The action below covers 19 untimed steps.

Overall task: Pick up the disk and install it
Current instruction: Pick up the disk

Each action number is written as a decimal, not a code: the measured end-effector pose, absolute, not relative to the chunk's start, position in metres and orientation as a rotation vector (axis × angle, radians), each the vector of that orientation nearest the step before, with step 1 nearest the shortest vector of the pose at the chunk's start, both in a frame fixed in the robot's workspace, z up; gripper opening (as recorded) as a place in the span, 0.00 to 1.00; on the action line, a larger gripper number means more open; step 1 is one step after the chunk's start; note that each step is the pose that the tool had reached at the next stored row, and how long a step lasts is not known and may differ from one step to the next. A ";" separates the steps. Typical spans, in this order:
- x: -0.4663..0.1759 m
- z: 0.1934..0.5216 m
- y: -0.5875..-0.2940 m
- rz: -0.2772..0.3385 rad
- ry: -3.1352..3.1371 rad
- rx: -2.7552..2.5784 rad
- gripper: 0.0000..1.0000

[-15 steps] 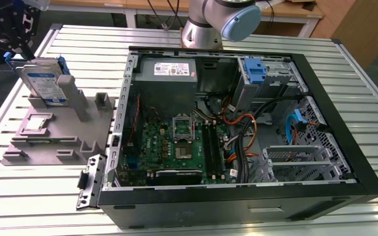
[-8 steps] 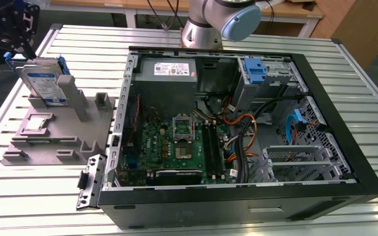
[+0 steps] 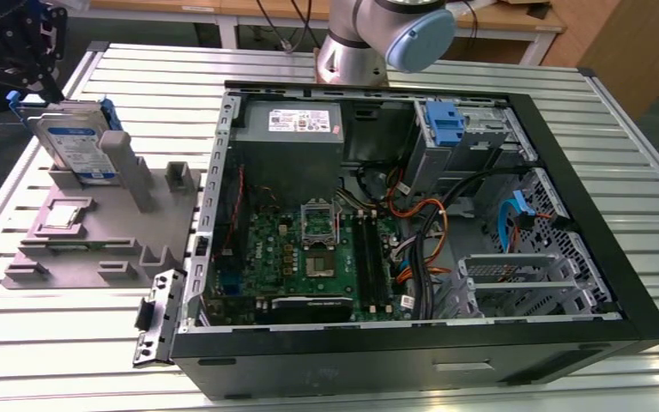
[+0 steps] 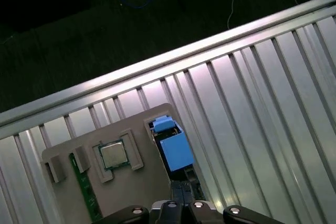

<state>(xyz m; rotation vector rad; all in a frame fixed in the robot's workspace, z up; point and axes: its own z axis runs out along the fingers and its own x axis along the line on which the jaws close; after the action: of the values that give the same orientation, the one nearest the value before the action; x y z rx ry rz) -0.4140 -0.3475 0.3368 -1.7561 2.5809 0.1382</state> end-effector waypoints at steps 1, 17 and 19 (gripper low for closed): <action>-0.414 0.337 -0.348 0.138 2.578 -1.760 0.11; -0.414 0.336 -0.348 0.140 2.446 -1.950 0.11; -0.414 0.336 -0.348 0.140 2.414 -1.992 0.11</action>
<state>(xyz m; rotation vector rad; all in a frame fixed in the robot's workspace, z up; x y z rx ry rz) -0.4138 -0.3475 0.3358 -1.9918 2.4144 0.1404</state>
